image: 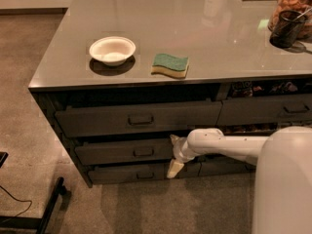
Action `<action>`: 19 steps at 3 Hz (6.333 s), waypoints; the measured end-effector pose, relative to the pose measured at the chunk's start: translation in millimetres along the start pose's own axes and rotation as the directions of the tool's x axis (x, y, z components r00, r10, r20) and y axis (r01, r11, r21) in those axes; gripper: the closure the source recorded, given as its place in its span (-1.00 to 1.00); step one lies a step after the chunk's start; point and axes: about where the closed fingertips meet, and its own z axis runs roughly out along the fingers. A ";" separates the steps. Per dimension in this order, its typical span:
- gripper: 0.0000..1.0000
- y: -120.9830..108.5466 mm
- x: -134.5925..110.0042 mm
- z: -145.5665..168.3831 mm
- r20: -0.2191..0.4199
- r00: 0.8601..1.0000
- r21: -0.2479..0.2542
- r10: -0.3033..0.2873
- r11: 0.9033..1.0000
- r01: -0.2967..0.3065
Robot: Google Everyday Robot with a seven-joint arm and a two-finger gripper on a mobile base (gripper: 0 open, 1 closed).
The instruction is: Open middle drawer
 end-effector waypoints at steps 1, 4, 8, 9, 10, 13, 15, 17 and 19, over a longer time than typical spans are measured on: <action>-1.00 -10.1 0.4 11.2 -0.003 1.000 -0.008 -0.017 1.000 0.017; -0.16 -13.2 1.0 27.1 -0.010 1.000 -0.055 -0.026 0.998 0.025; 1.00 -16.8 -5.1 16.2 -0.010 1.000 -0.056 -0.026 0.998 0.025; 0.65 -5.3 -3.5 13.3 -0.020 1.000 -0.065 -0.013 0.998 0.012; 0.18 -3.0 -4.4 9.5 -0.024 1.000 -0.069 -0.010 0.998 0.008; -1.00 43.6 -1.3 -3.5 -0.051 0.998 -0.129 0.022 0.991 -0.028; -1.00 66.3 -1.2 -12.4 -0.061 0.998 -0.220 0.024 0.975 -0.037; -1.00 87.7 -1.7 -32.1 -0.124 0.992 -0.407 0.016 0.911 -0.065; -1.00 117.4 -4.7 -51.1 -0.141 0.990 -0.470 0.027 0.878 -0.091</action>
Offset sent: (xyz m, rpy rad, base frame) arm 0.0342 0.0120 -0.0394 -0.0329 0.0832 0.0701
